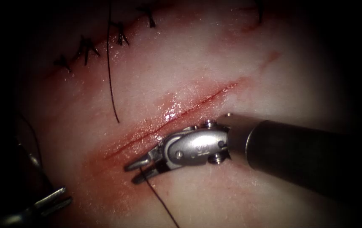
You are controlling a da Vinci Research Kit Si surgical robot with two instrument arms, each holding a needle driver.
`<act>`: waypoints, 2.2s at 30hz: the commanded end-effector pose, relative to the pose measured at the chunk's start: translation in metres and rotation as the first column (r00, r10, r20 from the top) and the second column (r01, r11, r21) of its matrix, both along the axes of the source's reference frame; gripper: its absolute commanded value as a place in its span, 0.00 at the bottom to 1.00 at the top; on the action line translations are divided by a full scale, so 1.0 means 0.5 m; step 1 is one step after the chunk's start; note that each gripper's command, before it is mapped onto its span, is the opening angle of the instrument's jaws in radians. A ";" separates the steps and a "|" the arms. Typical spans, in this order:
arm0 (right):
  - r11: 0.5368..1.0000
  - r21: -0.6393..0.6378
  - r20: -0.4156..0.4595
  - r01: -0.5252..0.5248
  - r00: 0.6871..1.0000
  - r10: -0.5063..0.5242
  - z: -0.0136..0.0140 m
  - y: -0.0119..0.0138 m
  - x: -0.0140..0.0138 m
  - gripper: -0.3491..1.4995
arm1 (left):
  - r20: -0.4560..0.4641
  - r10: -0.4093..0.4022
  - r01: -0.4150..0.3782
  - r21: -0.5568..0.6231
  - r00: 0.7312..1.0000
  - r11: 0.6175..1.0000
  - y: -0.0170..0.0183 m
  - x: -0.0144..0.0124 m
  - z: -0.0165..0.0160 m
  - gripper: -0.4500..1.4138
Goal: Wound Closure
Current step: Repeatedly pull thread through wound with right grasper until short tail remains
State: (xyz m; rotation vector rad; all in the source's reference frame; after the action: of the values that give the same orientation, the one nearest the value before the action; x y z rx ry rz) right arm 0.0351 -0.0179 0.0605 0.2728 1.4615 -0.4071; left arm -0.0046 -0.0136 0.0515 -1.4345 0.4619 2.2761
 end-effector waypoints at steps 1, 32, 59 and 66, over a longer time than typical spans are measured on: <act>1.000 -0.015 0.011 0.003 1.000 -0.002 0.0008 0.0008 0.0018 0.00 | 0.001 0.000 0.000 -0.002 1.000 1.000 0.0005 -0.0009 0.0012 0.00; 0.944 0.123 -0.076 0.305 0.952 -0.297 -0.0200 -0.0303 -0.0101 0.80 | 0.003 0.000 0.000 0.000 1.000 1.000 -0.0002 -0.0014 0.0014 0.00; 0.999 0.022 -0.053 -0.037 0.998 0.038 -0.0011 0.0028 0.0033 0.83 | 0.002 0.005 -0.005 -0.001 1.000 1.000 -0.0007 -0.0003 0.0014 0.00; 0.999 0.032 -0.066 -0.017 0.998 0.019 0.0003 0.0035 0.0023 0.54 | 0.001 0.005 -0.005 -0.001 1.000 1.000 -0.0008 -0.0001 0.0014 0.00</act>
State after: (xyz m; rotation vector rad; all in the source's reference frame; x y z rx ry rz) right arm 0.0354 -0.0164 0.0602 0.2753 1.5312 -0.3809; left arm -0.0042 -0.0143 0.0515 -1.4377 0.4582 2.2798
